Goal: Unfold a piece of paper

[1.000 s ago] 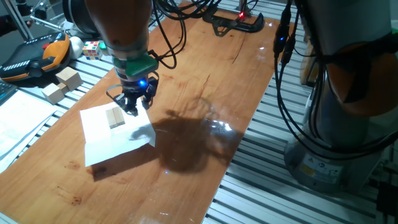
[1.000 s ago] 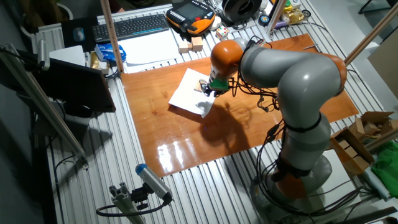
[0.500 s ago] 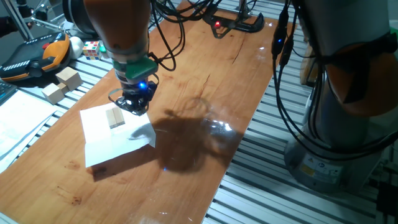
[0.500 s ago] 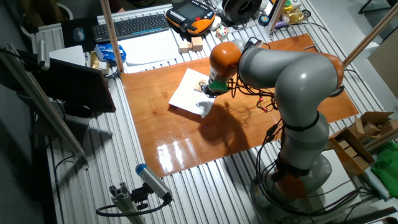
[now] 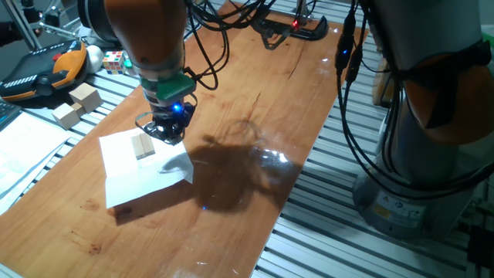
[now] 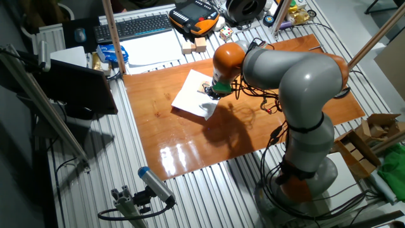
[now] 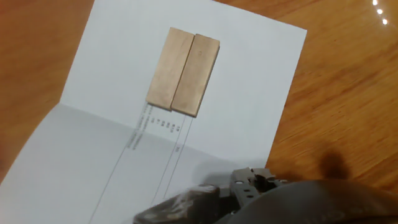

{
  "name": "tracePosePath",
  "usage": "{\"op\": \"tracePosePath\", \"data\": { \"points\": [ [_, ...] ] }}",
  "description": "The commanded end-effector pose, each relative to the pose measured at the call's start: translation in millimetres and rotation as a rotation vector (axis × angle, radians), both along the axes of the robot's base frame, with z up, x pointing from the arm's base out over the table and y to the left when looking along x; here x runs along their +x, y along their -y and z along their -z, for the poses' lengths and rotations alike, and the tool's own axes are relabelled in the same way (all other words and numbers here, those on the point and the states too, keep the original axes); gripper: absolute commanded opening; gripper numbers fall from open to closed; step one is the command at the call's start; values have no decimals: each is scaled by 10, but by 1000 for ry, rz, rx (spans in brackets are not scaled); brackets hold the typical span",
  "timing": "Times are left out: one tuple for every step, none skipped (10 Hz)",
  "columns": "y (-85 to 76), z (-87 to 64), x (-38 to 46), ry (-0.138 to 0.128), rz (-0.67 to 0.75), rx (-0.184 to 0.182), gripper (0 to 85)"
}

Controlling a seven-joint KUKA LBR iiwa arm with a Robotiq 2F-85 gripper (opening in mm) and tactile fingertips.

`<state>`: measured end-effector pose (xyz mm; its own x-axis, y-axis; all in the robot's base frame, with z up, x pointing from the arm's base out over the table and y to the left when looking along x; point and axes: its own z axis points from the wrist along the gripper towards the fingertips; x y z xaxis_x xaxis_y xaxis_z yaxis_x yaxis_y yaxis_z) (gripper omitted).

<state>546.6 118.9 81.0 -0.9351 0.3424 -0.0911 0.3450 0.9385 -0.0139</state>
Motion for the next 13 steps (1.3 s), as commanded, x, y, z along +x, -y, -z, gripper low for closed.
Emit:
{"op": "tracePosePath", "data": {
  "points": [
    [1,0,0,-22,-9,-20,20],
    [1,0,0,-41,-39,-25,20],
    [1,0,0,-55,-80,-6,20],
    [1,0,0,-48,-107,20,20],
    [1,0,0,-31,-118,29,20],
    [1,0,0,-39,-126,30,20],
    [1,0,0,-47,-139,33,20],
    [-9,3,11,-43,-140,44,20],
    [-102,20,64,-35,-129,45,20],
    [-211,36,103,-34,-109,41,20],
    [-294,76,135,-29,-102,33,20],
    [-318,132,168,-24,-100,38,20],
    [-323,213,218,-13,-102,49,20]
  ]
}}
